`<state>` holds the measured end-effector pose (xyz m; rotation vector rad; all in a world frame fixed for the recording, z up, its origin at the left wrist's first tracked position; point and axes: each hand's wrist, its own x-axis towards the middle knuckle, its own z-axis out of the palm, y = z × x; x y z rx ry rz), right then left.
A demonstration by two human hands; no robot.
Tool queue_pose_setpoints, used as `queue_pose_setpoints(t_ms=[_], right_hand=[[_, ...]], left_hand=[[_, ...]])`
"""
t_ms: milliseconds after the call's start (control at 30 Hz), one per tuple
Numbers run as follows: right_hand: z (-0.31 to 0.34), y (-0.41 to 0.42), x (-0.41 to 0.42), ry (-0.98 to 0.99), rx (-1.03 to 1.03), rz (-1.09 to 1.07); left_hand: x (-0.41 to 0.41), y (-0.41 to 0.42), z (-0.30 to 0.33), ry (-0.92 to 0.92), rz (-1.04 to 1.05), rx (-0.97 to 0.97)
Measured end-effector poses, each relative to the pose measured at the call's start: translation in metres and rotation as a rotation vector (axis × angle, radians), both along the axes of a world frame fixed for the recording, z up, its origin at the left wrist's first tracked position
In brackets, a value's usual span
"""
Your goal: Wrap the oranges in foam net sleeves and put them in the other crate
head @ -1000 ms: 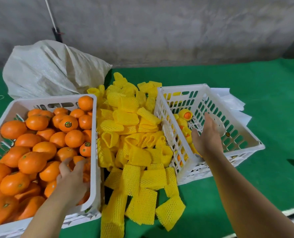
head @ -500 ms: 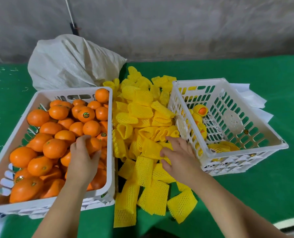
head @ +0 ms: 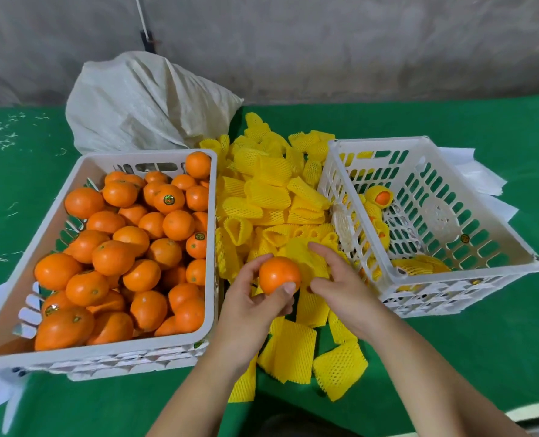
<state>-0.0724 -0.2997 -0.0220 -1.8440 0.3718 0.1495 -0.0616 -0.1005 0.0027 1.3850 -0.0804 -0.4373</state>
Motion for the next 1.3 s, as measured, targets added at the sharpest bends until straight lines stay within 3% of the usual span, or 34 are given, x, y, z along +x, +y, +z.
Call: queue_pose_setpoints(t_ms=[100,267,367,467,700,933,1033,1167,1300], right_hand=[[0.020,0.012,-0.005,-0.158,0.078,-0.126],[0.048,0.035,-0.012,-0.370,0.040,-0.334],[0.063,0.042,-0.016,-0.450,0.094,-0.397],[0.071,0.038,-0.023,-0.559,-0.233,-0.303],[0.084,0.028,-0.029,-0.692,-0.265,-0.243],[0.078,0.020,-0.038,-0.744,-0.425,0.026],[0.072,0.023,-0.044,-0.827,-0.505,0.098],[0.064,0.033,-0.045,-0.825,-0.405,0.091],[0.066,0.035,-0.042,-0.866,-0.290,0.047]], left_hand=[[-0.004,0.000,0.009,0.024,-0.035,-0.063],[-0.015,0.004,0.029,-0.147,-0.234,-0.146],[-0.019,0.007,0.036,-0.158,-0.275,-0.201],[-0.020,0.010,0.038,-0.110,-0.283,-0.231],[-0.029,-0.007,0.033,-0.110,-0.010,-0.237],[-0.030,-0.022,0.029,-0.211,0.173,-0.092],[-0.032,-0.028,0.031,-0.117,0.331,-0.154],[-0.039,-0.036,0.026,0.020,0.364,-0.266],[-0.044,-0.030,0.025,0.024,0.161,-0.377]])
